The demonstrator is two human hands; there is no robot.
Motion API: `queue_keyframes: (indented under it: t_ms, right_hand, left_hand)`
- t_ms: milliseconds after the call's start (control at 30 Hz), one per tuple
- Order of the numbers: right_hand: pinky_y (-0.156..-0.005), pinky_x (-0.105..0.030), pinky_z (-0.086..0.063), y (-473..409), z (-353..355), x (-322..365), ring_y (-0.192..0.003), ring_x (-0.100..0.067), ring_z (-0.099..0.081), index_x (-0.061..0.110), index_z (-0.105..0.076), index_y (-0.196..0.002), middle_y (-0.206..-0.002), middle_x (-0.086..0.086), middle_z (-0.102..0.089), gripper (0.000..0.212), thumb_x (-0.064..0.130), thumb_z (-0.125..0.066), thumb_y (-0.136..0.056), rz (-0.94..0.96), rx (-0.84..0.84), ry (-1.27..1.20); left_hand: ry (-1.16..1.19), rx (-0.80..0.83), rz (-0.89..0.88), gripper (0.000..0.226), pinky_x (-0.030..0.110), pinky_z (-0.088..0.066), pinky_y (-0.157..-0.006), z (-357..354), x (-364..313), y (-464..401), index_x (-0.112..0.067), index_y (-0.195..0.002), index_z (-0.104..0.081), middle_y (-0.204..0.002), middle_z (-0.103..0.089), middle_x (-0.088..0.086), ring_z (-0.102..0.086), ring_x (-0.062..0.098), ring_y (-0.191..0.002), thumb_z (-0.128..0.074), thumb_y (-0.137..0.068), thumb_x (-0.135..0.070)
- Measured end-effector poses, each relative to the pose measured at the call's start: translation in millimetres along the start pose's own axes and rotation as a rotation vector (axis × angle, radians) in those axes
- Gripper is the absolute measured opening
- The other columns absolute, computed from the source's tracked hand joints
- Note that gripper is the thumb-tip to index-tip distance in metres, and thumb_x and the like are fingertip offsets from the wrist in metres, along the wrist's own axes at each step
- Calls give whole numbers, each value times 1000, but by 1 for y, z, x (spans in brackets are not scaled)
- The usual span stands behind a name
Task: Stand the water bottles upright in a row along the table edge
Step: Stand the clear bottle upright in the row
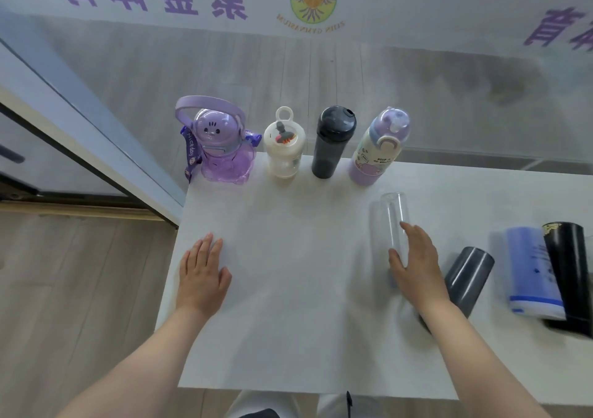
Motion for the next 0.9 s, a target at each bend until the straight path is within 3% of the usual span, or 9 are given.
queue_keyframes:
  t_ms: [133,233,367,467,633,767,900]
  right_hand:
    - [-99,-20,-26,3,15,-9,-145,-16,-13,32,-33,-145,-160,1,-13,55,33,-56,-94,104,144,33]
    - [-106,-33,-35,8,16,-20,-146,-17,-8,38,-27,-146,-161,6,1,71,45,-64,-86,158,256,114]
    - [-93,-36,-47,12,13,-32,-146,-26,-9,35,-18,-149,-161,3,15,79,36,-64,-85,135,309,195]
    - [-95,-34,-46,10,17,-40,-141,-30,-21,33,-22,-149,-161,-2,12,74,23,-60,-85,172,292,156]
    - [-98,-34,-44,8,37,-48,-139,-26,-24,37,-22,-148,-161,0,6,73,24,-56,-85,222,308,150]
    - [-99,-33,-42,3,62,-53,-139,-23,-25,32,-20,-148,-160,0,-7,72,24,-56,-85,222,271,106]
    - [-102,-25,-33,-4,86,-53,-133,-21,-35,22,-33,-143,-150,1,-30,66,21,-61,-83,283,121,3]
  left_hand:
    - [37,-38,78,74,49,-21,-114,-4,-28,5,-11,-144,-38,-154,-32,12,-24,31,-142,-26,-78,-41]
    - [54,-43,21,69,49,-26,-111,-17,-68,15,-11,-142,-39,-151,-37,13,-28,32,-139,-31,-78,-37]
    - [90,-57,-58,64,43,-24,-109,-37,-133,24,-9,-139,-42,-146,-43,16,-33,32,-134,-38,-79,-30]
    - [91,-42,-83,62,43,-21,-109,-50,-172,29,-10,-138,-42,-145,-45,16,-32,29,-134,-39,-79,-29]
    - [71,-28,1,62,47,-18,-111,-70,-205,33,-13,-137,-45,-144,-47,14,-39,30,-132,-39,-77,-31]
    - [40,-76,4,61,50,-22,-111,-74,-206,35,-13,-137,-48,-145,-47,13,-42,32,-133,-38,-80,-32]
    - [11,-90,16,61,50,-23,-112,-75,-209,34,-14,-138,-48,-146,-45,12,-41,32,-135,-37,-81,-33]
Point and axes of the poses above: each hand's wrist, its own y-axis away from the middle knuckle, its own z-axis out of the back of the hand, x = y × z, the point moved 1 cm from there along -y, towards the middle knuckle
